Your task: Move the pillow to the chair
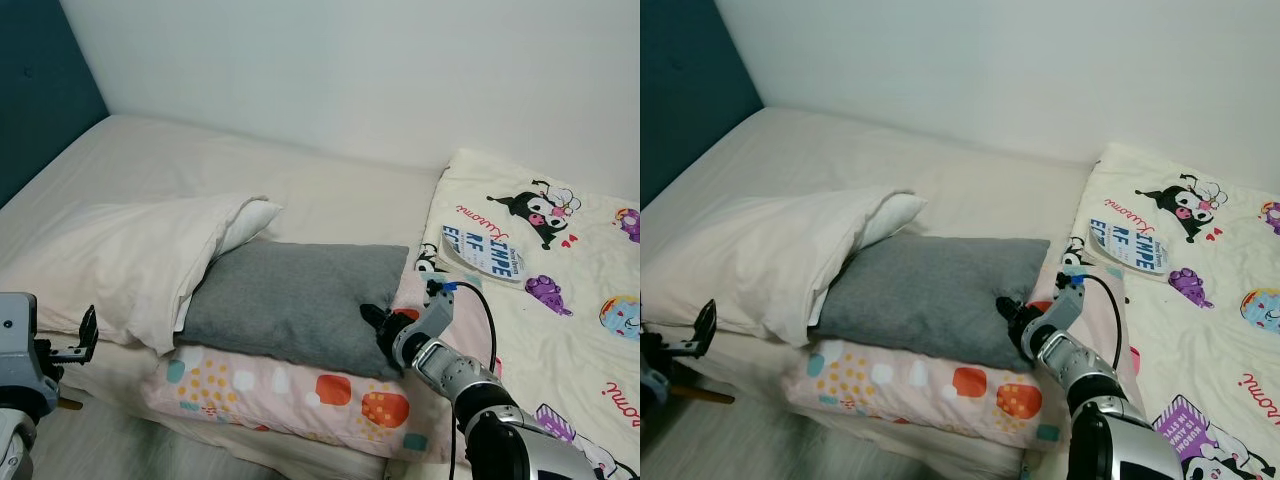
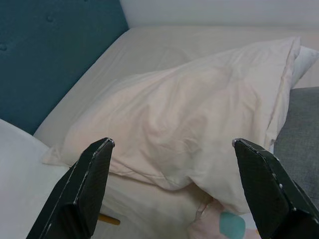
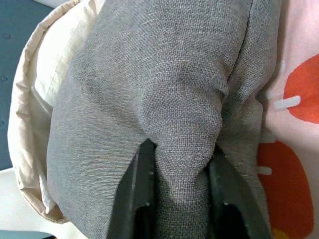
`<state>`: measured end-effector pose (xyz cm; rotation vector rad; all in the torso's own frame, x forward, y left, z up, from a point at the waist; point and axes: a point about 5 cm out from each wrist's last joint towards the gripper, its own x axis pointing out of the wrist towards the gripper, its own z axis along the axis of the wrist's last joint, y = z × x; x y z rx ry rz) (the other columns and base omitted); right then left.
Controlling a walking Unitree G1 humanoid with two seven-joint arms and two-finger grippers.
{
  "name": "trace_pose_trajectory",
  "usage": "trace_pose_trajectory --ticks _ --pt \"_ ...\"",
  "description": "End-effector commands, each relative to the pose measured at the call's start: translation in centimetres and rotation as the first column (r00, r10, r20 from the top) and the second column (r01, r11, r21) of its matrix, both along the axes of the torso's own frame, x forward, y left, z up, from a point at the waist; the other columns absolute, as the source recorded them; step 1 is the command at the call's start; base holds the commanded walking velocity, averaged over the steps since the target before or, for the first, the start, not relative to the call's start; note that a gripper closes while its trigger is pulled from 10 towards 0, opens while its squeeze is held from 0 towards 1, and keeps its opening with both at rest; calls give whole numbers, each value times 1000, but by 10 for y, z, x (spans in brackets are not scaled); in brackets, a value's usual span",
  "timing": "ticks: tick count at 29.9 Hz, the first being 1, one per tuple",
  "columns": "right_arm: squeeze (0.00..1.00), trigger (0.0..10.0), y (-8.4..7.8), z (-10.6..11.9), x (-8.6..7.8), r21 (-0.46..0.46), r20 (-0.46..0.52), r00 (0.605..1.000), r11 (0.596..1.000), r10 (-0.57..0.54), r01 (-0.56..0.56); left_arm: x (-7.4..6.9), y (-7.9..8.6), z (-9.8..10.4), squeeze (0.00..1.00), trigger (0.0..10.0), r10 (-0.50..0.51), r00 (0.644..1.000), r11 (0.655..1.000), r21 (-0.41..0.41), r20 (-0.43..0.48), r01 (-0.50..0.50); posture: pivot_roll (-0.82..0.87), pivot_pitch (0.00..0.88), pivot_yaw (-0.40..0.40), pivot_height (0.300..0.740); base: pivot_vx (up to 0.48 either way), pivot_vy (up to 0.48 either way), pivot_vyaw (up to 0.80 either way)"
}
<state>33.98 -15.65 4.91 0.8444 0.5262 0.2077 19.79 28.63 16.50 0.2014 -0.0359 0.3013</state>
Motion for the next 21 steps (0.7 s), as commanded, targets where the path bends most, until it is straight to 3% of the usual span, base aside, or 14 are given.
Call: trace_pose_trajectory --ticks 1,5,7,9,10,11,14,15,16,18,20,21 --pt "0 0 7 -10 -7 -9 -50 998 999 35 -36 0 2 0 0 10000 -1 1000 1000 14 -24 2 166 186 10 740 0 0 0" --pt "0 0 2 -4 -3 -19 -13 999 999 39 -40 4 -1 0 0 10000 -8 1000 1000 6 -20 8 156 176 11 740 0 0 0" --pt "0 0 -6 10 5 -61 70 996 997 60 -56 11 -3 1 0 10000 -13 1000 1000 -9 -7 13 134 156 9 740 0 0 0" --pt "0 0 -6 10 5 -61 70 996 997 60 -56 11 -3 1 0 10000 -13 1000 1000 -9 -7 13 134 156 9 740 0 0 0" --pt "0 0 -9 22 11 -74 129 988 994 87 -78 16 -5 1 0 10000 -16 1000 999 -28 5 16 119 139 2 740 0 0 0" --pt "0 0 -9 22 11 -74 129 988 994 87 -78 16 -5 1 0 10000 -16 1000 999 -28 5 16 119 139 2 740 0 0 0" --pt "0 0 -23 78 30 -61 391 910 991 137 -122 35 -20 1 0 10000 -31 999 993 -112 37 35 74 83 -17 740 0 0 0" --pt "0 0 -23 78 30 -61 391 910 991 137 -122 35 -20 1 0 10000 -31 999 993 -112 37 35 74 83 -17 740 0 0 0" --pt "0 0 -25 95 30 -59 463 873 988 156 -146 39 -26 1 0 10000 -41 998 990 -135 48 47 74 83 -17 740 0 0 0" --pt "0 0 -25 95 30 -59 463 873 988 156 -146 39 -26 1 0 10000 -41 998 990 -135 48 47 74 83 -17 740 0 0 0" --pt "0 0 -24 123 25 -26 568 800 976 192 -216 50 -46 -2 0 10000 -72 995 979 -185 68 83 67 6 -42 740 0 0 0" --pt "0 0 -24 123 25 -26 568 800 976 192 -216 50 -46 -2 0 10000 -72 995 979 -185 68 83 67 6 -42 740 0 0 0"
